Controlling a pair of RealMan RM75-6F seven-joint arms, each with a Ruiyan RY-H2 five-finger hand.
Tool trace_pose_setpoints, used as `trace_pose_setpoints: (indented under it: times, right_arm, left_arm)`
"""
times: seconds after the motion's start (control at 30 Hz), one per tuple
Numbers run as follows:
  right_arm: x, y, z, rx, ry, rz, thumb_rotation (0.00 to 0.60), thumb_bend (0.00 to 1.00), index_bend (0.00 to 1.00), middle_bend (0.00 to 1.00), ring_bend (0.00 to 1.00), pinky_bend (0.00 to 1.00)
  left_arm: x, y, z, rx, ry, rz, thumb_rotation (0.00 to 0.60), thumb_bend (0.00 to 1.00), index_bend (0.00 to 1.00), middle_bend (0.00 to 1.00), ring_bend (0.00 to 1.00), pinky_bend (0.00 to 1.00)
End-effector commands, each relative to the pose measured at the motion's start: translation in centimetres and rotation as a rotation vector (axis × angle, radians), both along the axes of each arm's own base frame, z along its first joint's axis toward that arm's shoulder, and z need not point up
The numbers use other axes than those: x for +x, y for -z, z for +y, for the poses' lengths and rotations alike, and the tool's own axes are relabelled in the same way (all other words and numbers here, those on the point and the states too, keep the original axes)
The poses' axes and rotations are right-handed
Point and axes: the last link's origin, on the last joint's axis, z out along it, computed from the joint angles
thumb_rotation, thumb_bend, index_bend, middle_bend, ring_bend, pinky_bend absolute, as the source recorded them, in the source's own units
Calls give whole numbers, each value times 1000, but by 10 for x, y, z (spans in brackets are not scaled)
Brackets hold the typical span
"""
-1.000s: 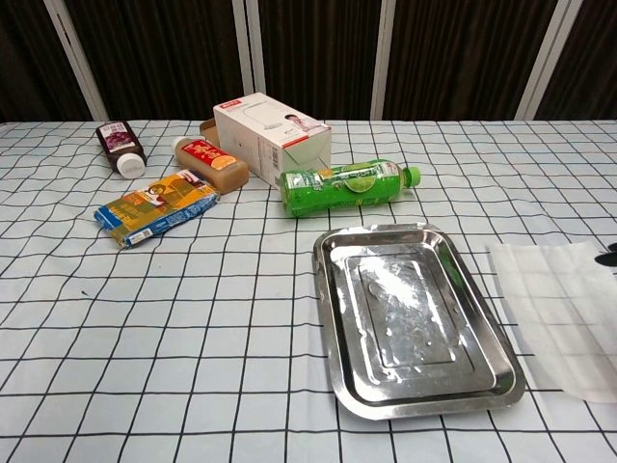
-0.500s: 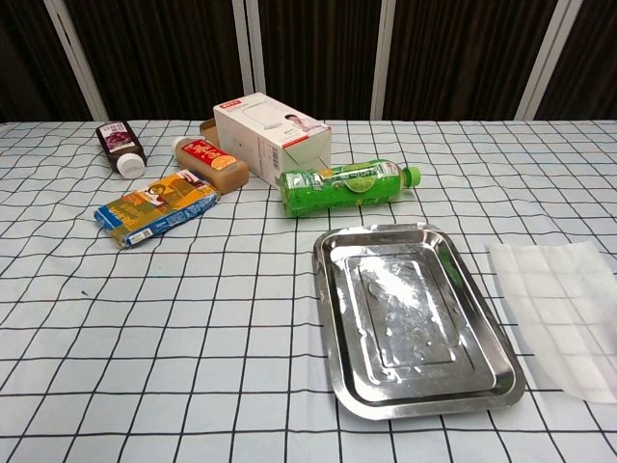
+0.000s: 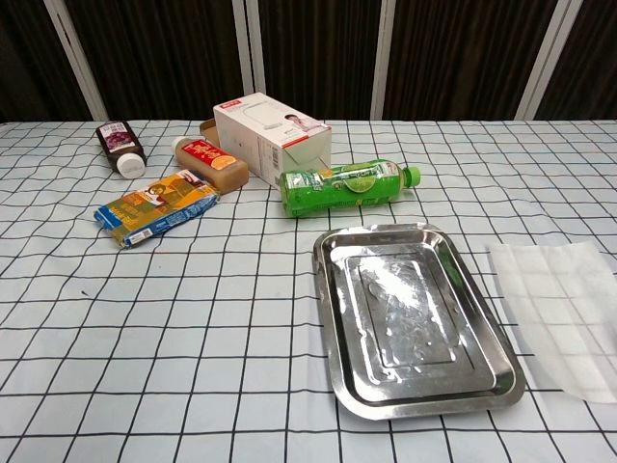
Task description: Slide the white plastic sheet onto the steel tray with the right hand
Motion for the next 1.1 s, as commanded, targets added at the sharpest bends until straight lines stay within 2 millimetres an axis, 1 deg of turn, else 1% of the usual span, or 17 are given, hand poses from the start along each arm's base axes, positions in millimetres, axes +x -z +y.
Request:
trace_pose_setpoints:
  times: [0.03, 0.83, 1.1]
  right_arm:
    - [0, 2, -1, 3, 1, 3, 600, 400, 0, 0, 0, 0]
    - [1, 9, -11, -3, -6, 4, 600, 400, 0, 0, 0, 0]
    - [-2, 12, -15, -3, 1, 11, 600, 399, 0, 0, 0, 0]
  left_arm:
    - [0, 0, 0, -1, 1, 1, 600, 0, 0, 0, 0, 0]
    - [0, 0, 0, -1, -9, -2, 600, 0, 0, 0, 0, 0]
    - [-1, 0, 0, -1, -13, -2, 600, 0, 0, 0, 0, 0]
